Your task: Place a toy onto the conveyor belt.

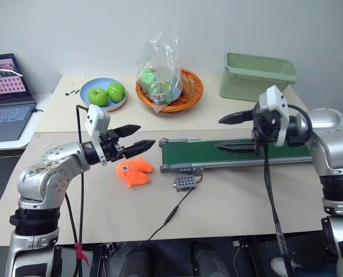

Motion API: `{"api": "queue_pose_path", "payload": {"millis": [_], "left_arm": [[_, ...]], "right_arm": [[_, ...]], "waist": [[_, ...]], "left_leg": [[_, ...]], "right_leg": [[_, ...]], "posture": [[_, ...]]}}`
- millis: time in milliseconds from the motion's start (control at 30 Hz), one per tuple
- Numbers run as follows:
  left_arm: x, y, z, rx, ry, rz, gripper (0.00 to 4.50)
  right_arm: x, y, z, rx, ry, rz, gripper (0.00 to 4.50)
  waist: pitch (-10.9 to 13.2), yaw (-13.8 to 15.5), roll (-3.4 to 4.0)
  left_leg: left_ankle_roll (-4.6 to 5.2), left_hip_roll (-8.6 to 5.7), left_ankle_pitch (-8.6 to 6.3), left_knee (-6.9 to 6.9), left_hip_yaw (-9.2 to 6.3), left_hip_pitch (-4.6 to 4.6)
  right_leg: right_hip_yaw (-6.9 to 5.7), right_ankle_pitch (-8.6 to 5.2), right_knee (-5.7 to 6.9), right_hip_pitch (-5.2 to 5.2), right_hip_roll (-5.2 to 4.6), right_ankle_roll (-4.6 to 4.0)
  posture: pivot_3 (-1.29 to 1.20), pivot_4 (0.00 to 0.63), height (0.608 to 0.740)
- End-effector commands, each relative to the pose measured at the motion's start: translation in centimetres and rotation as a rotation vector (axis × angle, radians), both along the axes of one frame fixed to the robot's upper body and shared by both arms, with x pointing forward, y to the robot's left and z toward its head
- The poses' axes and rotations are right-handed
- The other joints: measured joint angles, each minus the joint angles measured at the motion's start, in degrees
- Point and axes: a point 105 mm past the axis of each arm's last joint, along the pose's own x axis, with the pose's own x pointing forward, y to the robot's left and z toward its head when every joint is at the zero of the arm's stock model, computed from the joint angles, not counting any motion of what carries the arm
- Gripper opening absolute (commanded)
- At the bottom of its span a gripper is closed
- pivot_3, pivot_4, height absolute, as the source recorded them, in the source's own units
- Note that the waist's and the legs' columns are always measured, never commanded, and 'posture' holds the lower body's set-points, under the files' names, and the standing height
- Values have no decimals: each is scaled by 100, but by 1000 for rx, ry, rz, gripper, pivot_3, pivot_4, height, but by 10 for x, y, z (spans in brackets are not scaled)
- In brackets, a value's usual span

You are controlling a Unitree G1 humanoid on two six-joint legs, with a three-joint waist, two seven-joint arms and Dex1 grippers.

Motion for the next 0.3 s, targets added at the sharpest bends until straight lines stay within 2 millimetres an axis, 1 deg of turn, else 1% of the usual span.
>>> {"api": "queue_pose_path", "payload": {"millis": [33, 300], "left_arm": [[-4, -7, 18, -9, -70, -24, 4440], [-3, -6, 18, -14, -68, -12, 4440]], "right_arm": [[-3, -1, 13, 14, -46, 4, 4500], [-2, 0, 12, 15, -48, 5, 4500]], "waist": [[0, 0, 0], [0, -3, 0]], "left_leg": [[0, 0, 0, 0, 0, 0], [0, 0, 0, 0, 0, 1]], "right_leg": [[0, 0, 0, 0, 0, 0], [0, 0, -1, 0, 0, 0]], "posture": [[0, 150, 740], [0, 150, 740]]}}
